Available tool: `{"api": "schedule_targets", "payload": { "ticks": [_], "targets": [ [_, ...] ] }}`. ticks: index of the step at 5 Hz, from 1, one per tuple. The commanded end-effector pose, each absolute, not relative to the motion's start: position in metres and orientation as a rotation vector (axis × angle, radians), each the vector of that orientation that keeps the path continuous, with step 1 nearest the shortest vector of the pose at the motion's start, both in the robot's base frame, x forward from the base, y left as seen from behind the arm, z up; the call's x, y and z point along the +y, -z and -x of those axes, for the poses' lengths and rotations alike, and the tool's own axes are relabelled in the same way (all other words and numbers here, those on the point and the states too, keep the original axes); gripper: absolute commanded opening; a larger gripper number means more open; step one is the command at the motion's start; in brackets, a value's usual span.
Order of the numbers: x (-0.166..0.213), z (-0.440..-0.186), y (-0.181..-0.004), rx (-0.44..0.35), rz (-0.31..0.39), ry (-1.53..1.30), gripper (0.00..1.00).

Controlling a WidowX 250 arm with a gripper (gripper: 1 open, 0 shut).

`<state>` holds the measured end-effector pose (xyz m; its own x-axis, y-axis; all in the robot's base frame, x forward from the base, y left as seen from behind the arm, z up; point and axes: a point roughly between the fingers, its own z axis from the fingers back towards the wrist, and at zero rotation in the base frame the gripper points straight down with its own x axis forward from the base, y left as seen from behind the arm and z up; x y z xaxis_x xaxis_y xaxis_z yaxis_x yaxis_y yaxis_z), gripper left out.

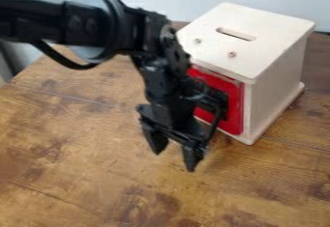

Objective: Close the drawer

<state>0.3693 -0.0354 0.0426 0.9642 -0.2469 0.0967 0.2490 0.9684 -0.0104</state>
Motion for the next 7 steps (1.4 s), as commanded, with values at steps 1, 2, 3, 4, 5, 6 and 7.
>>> {"api": "schedule_targets", "payload": {
  "ticks": [1,2,3,4,5,6,7],
  "targets": [
    [-0.054,-0.375,-0.060,-0.146,0.005,0.243,1.00],
    [-0.053,-0.377,-0.061,-0.157,0.012,0.321,1.00],
    [-0.051,-0.378,-0.062,-0.165,0.017,0.399,1.00],
    [-0.048,-0.381,-0.064,-0.171,0.014,0.412,1.00],
    [-0.046,-0.383,-0.065,-0.175,0.014,0.426,1.00],
    [-0.043,-0.383,-0.064,-0.172,0.017,0.439,1.00],
    [-0.041,-0.382,-0.064,-0.167,0.019,0.448,1.00]
  ]
}}
